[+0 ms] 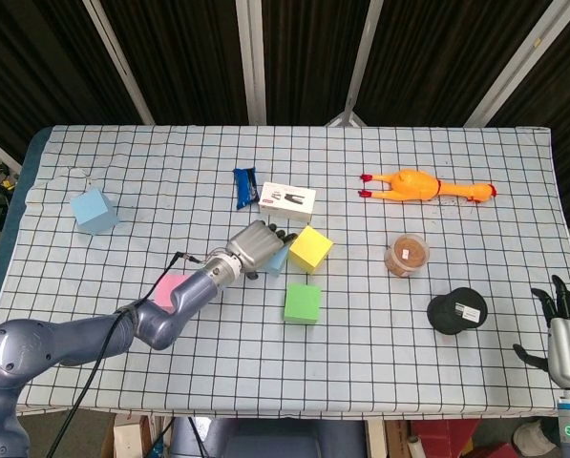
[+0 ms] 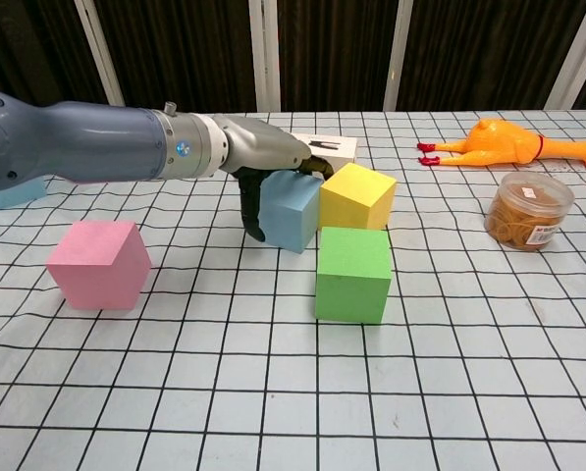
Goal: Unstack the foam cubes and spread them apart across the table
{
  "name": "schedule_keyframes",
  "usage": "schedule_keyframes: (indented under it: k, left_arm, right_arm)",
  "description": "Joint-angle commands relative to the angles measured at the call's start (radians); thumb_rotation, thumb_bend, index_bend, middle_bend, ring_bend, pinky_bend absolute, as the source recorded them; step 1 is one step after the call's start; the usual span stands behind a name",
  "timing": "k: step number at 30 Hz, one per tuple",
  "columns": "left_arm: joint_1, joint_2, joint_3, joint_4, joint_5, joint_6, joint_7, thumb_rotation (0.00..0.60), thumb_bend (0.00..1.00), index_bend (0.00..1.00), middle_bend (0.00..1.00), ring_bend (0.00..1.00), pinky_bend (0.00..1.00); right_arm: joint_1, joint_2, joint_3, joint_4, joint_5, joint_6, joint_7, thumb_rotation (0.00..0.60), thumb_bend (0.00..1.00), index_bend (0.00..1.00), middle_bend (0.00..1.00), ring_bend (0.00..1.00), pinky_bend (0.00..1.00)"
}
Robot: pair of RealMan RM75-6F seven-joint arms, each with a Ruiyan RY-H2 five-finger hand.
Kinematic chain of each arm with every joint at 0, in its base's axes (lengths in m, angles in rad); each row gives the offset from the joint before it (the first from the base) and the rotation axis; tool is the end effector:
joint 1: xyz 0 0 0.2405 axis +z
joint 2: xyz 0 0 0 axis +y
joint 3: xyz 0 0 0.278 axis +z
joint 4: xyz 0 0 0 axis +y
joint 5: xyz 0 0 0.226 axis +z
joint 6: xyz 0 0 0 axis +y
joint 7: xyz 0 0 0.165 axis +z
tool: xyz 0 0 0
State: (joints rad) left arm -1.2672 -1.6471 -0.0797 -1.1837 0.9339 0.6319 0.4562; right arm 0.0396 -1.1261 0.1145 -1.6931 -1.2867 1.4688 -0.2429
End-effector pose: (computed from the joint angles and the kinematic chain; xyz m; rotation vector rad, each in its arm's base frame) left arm -0.0342 0.4533 -0.0977 -2.2793 -0.5022 -0.6762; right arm -0.3555 -0.1989 0.1621 1.2248 -0.8937 0.6725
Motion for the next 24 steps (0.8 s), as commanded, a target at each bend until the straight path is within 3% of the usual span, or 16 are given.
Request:
schedule_keyframes:
  k: [1, 12, 15, 17, 19, 22, 24]
  left_arm:
    - [0.019, -0.009, 0.002, 0.020, 0.058, 0.071, 0.013, 0.600, 0.33, 0.24, 0.40, 0.42, 0.53]
    - [0.083, 0.057, 0.005, 0.038, 0.131, 0.162, 0.016, 0.600, 0.34, 0.26, 0.41, 0.45, 0.55]
    - [0.100, 0.074, 0.020, 0.061, 0.154, 0.191, 0.051, 0.600, 0.27, 0.24, 0.37, 0.44, 0.54]
    - [0.112, 0.070, 0.025, 0.095, 0.164, 0.230, 0.098, 0.600, 0.17, 0.21, 0.29, 0.38, 0.52]
    - [0.124, 0.058, 0.023, 0.124, 0.149, 0.253, 0.148, 0.600, 0.07, 0.16, 0.17, 0.23, 0.43]
    - [0.133, 0.039, 0.013, 0.154, 0.115, 0.259, 0.207, 0.600, 0.01, 0.08, 0.04, 0.03, 0.24]
    - [0.137, 0.022, 0.001, 0.166, 0.114, 0.263, 0.208, 0.600, 0.00, 0.05, 0.00, 0.00, 0.17]
  right_arm:
    - [0.000, 0.001, -0.001, 0.000, -0.002, -0.001, 0.003, 0.600, 0.00, 0.21, 0.02, 0.14, 0.02]
    - [0.003, 0.006, -0.009, -0.008, -0.006, -0.017, 0.013, 0.600, 0.00, 0.21, 0.02, 0.14, 0.02]
    - [0.003, 0.007, -0.010, -0.008, -0.004, -0.019, 0.012, 0.600, 0.00, 0.21, 0.02, 0.14, 0.02]
    - [0.003, 0.008, -0.009, -0.010, -0.001, -0.020, 0.016, 0.600, 0.00, 0.21, 0.02, 0.14, 0.02]
    - [0.003, 0.009, -0.009, -0.010, 0.001, -0.021, 0.015, 0.600, 0.00, 0.21, 0.02, 0.14, 0.02]
    - [0.004, 0.009, -0.011, -0.013, 0.001, -0.025, 0.010, 0.600, 0.00, 0.21, 0.02, 0.14, 0.02]
    - [0.005, 0.006, -0.012, -0.014, -0.002, -0.022, 0.003, 0.600, 0.00, 0.21, 0.02, 0.14, 0.02]
